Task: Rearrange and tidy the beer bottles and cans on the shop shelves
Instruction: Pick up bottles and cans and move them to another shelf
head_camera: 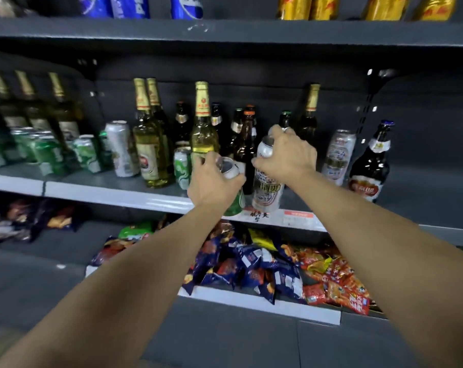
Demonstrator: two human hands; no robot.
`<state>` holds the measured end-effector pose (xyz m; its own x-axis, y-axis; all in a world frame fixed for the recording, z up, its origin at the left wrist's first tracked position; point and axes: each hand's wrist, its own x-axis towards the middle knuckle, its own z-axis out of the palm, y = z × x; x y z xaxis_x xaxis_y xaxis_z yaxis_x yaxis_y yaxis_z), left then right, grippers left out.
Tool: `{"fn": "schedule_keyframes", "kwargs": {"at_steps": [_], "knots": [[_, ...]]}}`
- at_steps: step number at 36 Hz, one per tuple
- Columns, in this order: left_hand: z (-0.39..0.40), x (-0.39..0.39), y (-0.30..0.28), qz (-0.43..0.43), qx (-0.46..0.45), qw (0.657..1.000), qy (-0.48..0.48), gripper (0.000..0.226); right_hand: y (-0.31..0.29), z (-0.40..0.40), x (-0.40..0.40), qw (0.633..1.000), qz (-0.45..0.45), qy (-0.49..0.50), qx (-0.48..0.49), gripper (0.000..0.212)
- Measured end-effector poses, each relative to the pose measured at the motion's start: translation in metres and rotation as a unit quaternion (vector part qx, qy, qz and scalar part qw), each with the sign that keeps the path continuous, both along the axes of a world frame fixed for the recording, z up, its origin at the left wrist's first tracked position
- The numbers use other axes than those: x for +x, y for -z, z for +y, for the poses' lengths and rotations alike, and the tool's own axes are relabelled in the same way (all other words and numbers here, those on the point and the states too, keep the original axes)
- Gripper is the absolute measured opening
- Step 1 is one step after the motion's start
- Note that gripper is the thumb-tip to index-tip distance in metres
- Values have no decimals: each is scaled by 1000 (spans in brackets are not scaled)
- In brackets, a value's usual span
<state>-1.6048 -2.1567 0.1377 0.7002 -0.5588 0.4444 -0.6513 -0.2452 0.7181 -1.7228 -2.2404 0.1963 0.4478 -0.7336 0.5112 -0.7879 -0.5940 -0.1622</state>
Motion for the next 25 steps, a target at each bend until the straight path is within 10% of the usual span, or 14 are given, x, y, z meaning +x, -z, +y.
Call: {"fn": "schedule_keyframes", "kwargs": {"at_steps": [25], "knots": [[455,203,124,123,136,908,-376,46,146,370,276,920,159,-331,140,61]]}}
